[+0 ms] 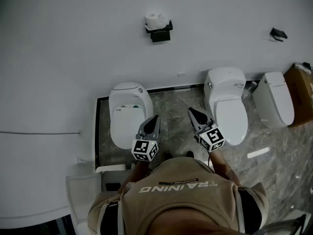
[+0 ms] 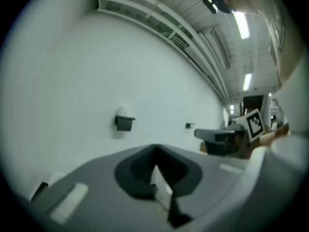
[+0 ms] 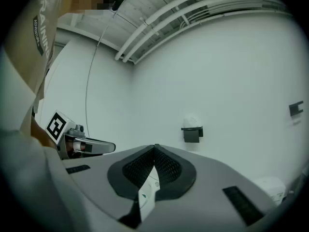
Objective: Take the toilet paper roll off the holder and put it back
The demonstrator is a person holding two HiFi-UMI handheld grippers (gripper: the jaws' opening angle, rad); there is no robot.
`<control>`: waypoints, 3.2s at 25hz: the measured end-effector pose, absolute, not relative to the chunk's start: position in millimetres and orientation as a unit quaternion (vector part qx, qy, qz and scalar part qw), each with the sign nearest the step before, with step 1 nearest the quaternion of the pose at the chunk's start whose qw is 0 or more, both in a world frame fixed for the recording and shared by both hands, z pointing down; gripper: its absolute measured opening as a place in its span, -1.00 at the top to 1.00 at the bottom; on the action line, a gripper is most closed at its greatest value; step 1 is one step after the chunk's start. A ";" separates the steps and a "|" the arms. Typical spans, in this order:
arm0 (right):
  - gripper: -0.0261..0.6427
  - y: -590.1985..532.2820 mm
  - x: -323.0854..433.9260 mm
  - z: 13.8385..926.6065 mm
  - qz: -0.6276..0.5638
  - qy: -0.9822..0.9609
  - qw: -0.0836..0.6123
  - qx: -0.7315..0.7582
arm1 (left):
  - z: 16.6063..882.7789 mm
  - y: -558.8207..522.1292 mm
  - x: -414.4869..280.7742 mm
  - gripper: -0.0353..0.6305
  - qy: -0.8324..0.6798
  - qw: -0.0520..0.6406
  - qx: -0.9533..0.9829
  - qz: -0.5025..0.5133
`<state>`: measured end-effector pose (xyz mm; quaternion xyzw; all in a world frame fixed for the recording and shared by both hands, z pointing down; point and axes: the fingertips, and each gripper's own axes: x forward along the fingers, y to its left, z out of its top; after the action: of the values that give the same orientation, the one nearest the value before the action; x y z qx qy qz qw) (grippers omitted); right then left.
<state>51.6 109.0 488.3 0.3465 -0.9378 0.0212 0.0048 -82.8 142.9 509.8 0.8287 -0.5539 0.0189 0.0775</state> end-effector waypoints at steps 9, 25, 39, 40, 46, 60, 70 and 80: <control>0.88 101.9 24.5 490.5 0.028 -0.941 0.013 0.338 | 514.9 136.7 -106.8 0.88 -0.552 0.095 0.828 0.024; 0.88 93.1 20.4 535.7 0.080 -0.912 0.048 0.400 | 542.2 111.2 -138.8 0.88 -0.537 0.114 0.836 0.025; 0.88 -35.5 24.3 527.1 0.082 -0.926 0.009 0.367 | 516.1 -1.3 -140.2 0.88 -0.575 0.111 0.810 0.010; 0.88 -45.9 24.1 530.1 0.090 -0.929 0.011 0.358 | 516.3 -13.1 -136.9 0.88 -0.575 0.117 0.809 0.008; 0.88 -97.3 26.7 525.6 0.086 -0.946 0.016 0.312 | 508.0 -68.1 -120.9 0.88 -0.589 0.108 0.800 0.015; 0.88 -170.4 -26.4 533.4 0.095 -0.963 0.012 0.252 | 515.4 -156.2 -147.3 0.88 -0.575 0.101 0.812 0.017; 0.88 -254.7 -59.9 482.0 0.045 -0.945 -0.011 0.325 | 494.6 -254.3 -179.2 0.88 -0.529 0.077 0.845 0.010; 0.88 -297.3 -63.4 473.9 0.057 -0.929 -0.013 0.365 | 466.4 -313.9 -177.4 0.88 -0.498 0.059 0.865 -0.009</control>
<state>-63.4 -297.3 473.9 0.3648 -0.9292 0.0574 -0.0129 -177.4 -313.9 466.4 0.8650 -0.4982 -0.0092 0.0591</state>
